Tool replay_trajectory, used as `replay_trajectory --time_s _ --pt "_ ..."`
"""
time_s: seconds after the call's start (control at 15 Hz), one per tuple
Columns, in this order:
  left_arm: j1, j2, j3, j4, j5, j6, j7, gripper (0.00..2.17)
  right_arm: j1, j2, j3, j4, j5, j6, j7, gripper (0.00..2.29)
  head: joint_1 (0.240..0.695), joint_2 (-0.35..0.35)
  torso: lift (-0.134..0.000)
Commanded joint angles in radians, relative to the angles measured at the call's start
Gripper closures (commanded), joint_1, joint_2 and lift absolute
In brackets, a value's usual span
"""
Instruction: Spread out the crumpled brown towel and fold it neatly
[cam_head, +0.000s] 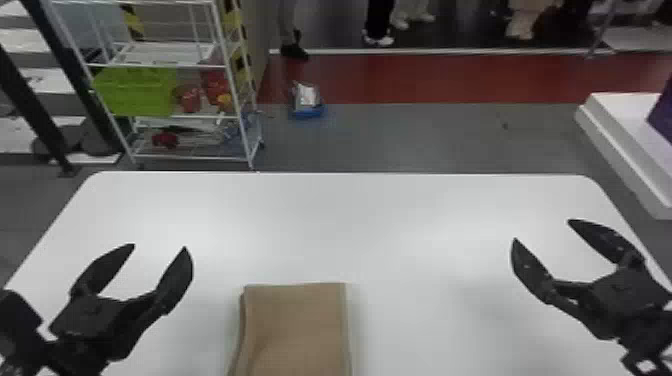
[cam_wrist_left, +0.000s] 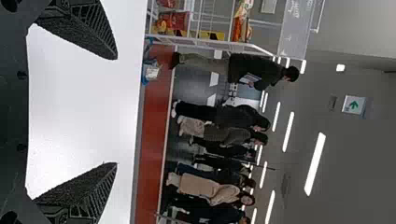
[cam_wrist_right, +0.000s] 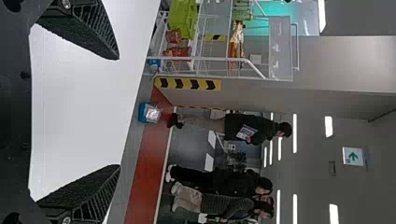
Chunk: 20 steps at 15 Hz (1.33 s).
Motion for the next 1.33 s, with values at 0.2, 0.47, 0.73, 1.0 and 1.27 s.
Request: replay_trajectory --time_s 0.2,0.47,0.73,1.0,1.27 --pt "0.011 -0.003 0.008 0.02 0.01 -0.104 0.008 0.07 0.005 0.001 0.028 0.017 0.007 -0.043 -0.001 0.06 0.695 0.046 -0.122" --pt "0.016 -0.003 0.021 0.029 0.016 -0.116 0.008 0.07 0.005 0.001 0.06 0.022 0.024 -0.043 -0.015 0.06 0.695 0.079 -0.122" --pt "0.019 -0.003 0.021 0.044 0.018 -0.141 0.005 0.08 0.004 0.001 0.072 0.033 0.03 -0.055 -0.017 0.06 0.695 0.103 -0.122" --pt "0.02 -0.003 0.021 0.044 0.019 -0.144 0.004 0.08 0.004 0.001 0.072 0.033 0.03 -0.058 -0.018 0.06 0.695 0.108 -0.122" --pt "0.022 -0.003 0.021 0.046 0.024 -0.144 0.001 0.08 0.004 0.001 0.077 0.036 0.03 -0.055 -0.018 0.07 0.695 0.108 -0.122"
